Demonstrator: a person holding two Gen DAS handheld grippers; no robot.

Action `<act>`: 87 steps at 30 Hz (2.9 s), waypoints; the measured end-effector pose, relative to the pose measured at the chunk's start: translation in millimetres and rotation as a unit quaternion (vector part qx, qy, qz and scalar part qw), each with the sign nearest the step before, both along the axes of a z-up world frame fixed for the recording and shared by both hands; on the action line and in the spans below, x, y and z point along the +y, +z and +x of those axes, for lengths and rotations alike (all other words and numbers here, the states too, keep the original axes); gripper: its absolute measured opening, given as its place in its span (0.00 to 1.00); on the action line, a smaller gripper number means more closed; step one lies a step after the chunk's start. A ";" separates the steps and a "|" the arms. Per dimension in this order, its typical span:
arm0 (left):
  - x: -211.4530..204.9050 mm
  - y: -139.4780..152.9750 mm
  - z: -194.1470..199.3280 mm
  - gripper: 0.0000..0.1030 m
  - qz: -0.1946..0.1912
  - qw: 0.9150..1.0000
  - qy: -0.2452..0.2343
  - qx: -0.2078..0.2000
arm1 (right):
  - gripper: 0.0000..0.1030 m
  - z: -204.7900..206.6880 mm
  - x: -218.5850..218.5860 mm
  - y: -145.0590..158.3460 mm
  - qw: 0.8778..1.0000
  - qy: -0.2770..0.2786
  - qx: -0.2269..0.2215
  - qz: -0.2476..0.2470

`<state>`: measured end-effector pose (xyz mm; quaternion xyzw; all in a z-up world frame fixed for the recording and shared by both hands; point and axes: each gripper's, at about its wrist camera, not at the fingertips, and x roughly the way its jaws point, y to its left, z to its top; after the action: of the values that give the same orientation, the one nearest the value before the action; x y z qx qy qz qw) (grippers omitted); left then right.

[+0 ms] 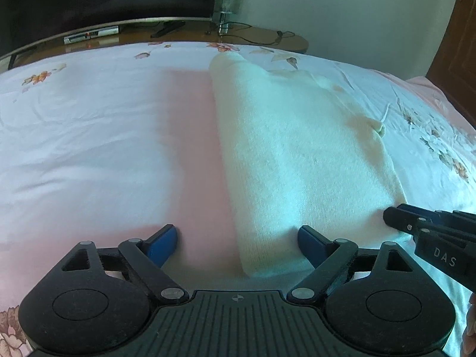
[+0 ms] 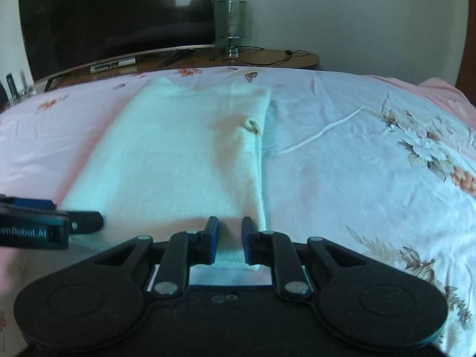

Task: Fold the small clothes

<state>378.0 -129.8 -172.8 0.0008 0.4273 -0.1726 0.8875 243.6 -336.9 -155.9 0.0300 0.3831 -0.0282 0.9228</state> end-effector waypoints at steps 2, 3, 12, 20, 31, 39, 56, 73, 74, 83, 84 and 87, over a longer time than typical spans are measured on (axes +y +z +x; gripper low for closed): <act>3.4 4.0 2.2 0.86 -0.004 1.000 -0.002 0.008 | 0.15 -1.4 -2.7 2.1 1.000 0.001 0.005 0.006; 5.2 6.5 3.6 0.86 -0.007 1.000 -0.001 0.011 | 0.15 -2.1 -5.0 3.2 1.000 -0.002 0.007 0.015; 18.9 20.5 39.7 0.86 -0.065 0.996 0.045 0.044 | 0.44 12.4 -20.4 26.1 0.997 -0.019 0.007 0.078; 6.1 22.7 76.0 0.86 -0.055 0.996 0.064 0.031 | 0.80 56.8 -36.6 30.4 0.994 -0.035 -0.005 0.100; -10.8 -1.2 106.8 0.86 -0.083 0.994 0.058 0.051 | 0.76 107.9 -61.4 0.3 0.983 -0.044 0.028 0.176; -27.3 0.8 107.4 0.63 -0.110 0.991 0.043 0.061 | 0.44 111.0 -62.6 -11.0 0.975 -0.017 0.017 0.220; -29.8 13.6 103.6 0.36 -0.099 0.993 0.037 0.052 | 0.30 105.5 -58.0 -1.2 0.969 -0.022 0.001 0.244; 128.0 90.5 74.3 0.33 -0.133 0.989 0.068 -0.016 | 0.28 85.3 77.5 89.8 0.962 0.069 -0.079 0.253; 140.7 91.7 72.9 0.33 -0.129 0.989 0.075 -0.020 | 0.28 88.1 88.8 89.6 0.960 0.076 -0.079 0.257; 250.5 67.9 78.1 0.33 -0.084 0.986 0.144 0.007 | 0.28 123.2 190.4 64.3 0.943 0.127 -0.043 0.305; 257.9 59.9 78.7 0.33 -0.079 0.986 0.149 0.019 | 0.28 126.5 197.3 57.0 0.941 0.123 -0.032 0.313; 277.0 27.2 84.7 0.35 -0.069 0.983 0.156 0.065 | 0.29 133.7 205.1 25.6 0.934 0.105 0.022 0.340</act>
<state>462.7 147.2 -145.6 -0.1382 0.4662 -0.0606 0.8717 377.2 -131.9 -130.3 0.3006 0.3907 0.1998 0.8468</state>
